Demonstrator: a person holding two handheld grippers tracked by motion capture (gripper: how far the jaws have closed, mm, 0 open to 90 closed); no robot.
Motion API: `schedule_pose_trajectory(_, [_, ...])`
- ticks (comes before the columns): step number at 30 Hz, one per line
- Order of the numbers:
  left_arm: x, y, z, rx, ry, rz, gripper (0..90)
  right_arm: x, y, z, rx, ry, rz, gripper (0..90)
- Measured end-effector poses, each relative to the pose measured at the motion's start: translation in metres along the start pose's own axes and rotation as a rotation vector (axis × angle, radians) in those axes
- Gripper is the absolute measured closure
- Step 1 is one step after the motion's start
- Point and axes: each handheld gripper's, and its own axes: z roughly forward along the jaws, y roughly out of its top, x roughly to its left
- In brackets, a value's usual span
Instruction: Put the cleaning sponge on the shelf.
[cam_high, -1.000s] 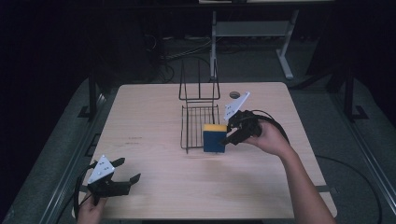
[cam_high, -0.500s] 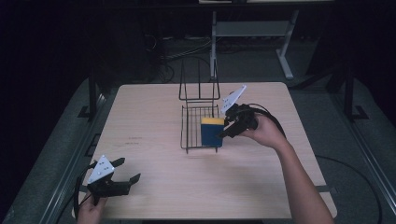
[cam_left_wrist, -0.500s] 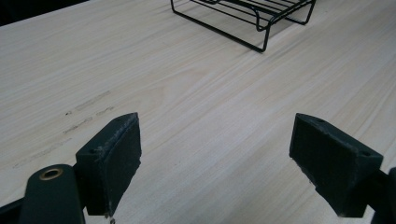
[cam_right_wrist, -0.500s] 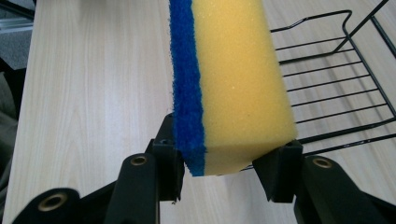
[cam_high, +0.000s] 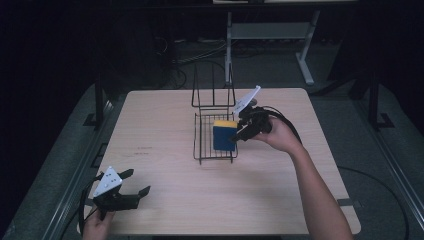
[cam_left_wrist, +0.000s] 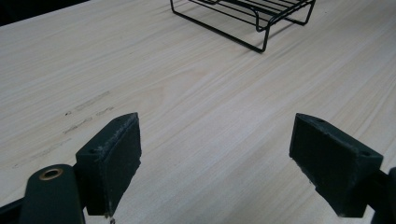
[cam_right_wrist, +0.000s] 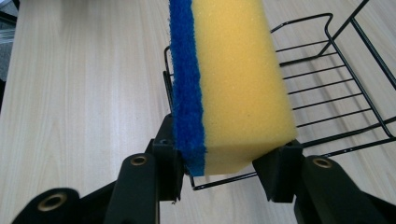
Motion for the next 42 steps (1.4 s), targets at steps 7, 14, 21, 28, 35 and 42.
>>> schedule_pose_trajectory(7, [0.000, 0.000, 0.000, 0.000, -0.002, 0.000, 16.2, -0.007, 0.002, 0.005, 0.005, 0.005, 0.007, 55.9])
schedule_pose_trajectory(14, [0.001, 0.000, -0.001, 0.000, 0.001, 0.002, 16.2, -0.017, 0.007, 0.008, -0.004, 0.004, 0.030, 55.8])
schedule_pose_trajectory(21, [0.001, -0.001, 0.000, 0.006, -0.001, 0.002, 16.2, -0.024, 0.004, 0.014, -0.006, -0.005, 0.061, 55.7])
schedule_pose_trajectory(28, [0.001, -0.001, 0.000, 0.003, 0.001, 0.002, 16.2, -0.028, 0.002, 0.018, -0.003, -0.011, 0.054, 55.3])
schedule_pose_trajectory(35, [0.001, -0.001, -0.001, 0.002, 0.002, 0.001, 16.2, -0.031, 0.000, 0.023, 0.010, -0.016, 0.063, 55.2])
schedule_pose_trajectory(42, [0.001, -0.001, 0.000, 0.005, 0.000, 0.003, 16.2, -0.033, -0.001, 0.029, 0.021, -0.015, 0.076, 55.0])
